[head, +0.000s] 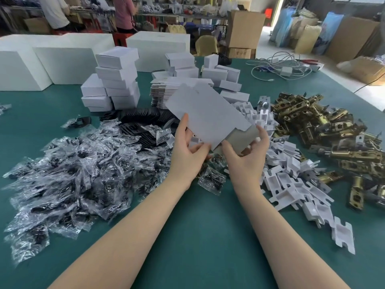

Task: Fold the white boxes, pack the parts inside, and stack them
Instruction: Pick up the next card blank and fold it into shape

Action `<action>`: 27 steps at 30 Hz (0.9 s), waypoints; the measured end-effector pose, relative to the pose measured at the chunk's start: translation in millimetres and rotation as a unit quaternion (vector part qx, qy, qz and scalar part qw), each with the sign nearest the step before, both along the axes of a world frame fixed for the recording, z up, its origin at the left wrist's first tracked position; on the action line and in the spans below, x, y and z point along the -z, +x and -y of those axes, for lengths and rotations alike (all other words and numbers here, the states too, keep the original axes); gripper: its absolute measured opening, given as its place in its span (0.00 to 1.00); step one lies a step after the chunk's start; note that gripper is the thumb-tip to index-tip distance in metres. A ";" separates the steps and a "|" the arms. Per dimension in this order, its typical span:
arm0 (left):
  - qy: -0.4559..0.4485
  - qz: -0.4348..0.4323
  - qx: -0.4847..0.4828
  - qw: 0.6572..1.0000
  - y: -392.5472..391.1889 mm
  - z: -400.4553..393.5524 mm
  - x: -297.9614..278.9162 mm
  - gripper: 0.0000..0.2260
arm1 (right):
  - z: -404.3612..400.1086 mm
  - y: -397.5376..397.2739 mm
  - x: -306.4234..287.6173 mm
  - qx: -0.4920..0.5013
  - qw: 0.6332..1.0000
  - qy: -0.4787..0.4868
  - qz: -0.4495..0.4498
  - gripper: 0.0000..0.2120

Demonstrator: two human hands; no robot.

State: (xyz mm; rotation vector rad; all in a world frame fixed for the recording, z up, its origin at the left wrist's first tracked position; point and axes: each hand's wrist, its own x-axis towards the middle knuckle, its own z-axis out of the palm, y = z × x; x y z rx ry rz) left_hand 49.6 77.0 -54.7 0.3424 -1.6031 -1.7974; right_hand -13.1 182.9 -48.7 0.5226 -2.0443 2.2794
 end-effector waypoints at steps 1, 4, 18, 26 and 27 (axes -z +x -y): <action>-0.005 0.000 -0.003 1.000 0.3 1.2 -0.6 0.39 | -0.9 -1.5 1.3 0.005 1.000 0.025 -0.004 0.39; -0.011 0.010 -0.007 1.000 1.0 5.3 -1.1 0.41 | -3.8 -6.3 2.4 0.028 0.989 0.125 -0.076 0.39; -0.028 0.035 0.008 0.999 2.3 1.9 -0.2 0.30 | -5.1 -8.4 -2.9 0.008 0.980 0.167 -0.103 0.14; 0.005 0.030 -0.024 0.999 2.3 -4.8 -6.2 0.27 | -1.6 -1.3 6.0 0.013 0.973 0.189 -0.131 0.27; 0.001 0.029 -0.022 0.999 2.2 -5.1 -6.9 0.27 | -1.6 -1.3 7.5 0.015 0.968 0.200 -0.147 0.28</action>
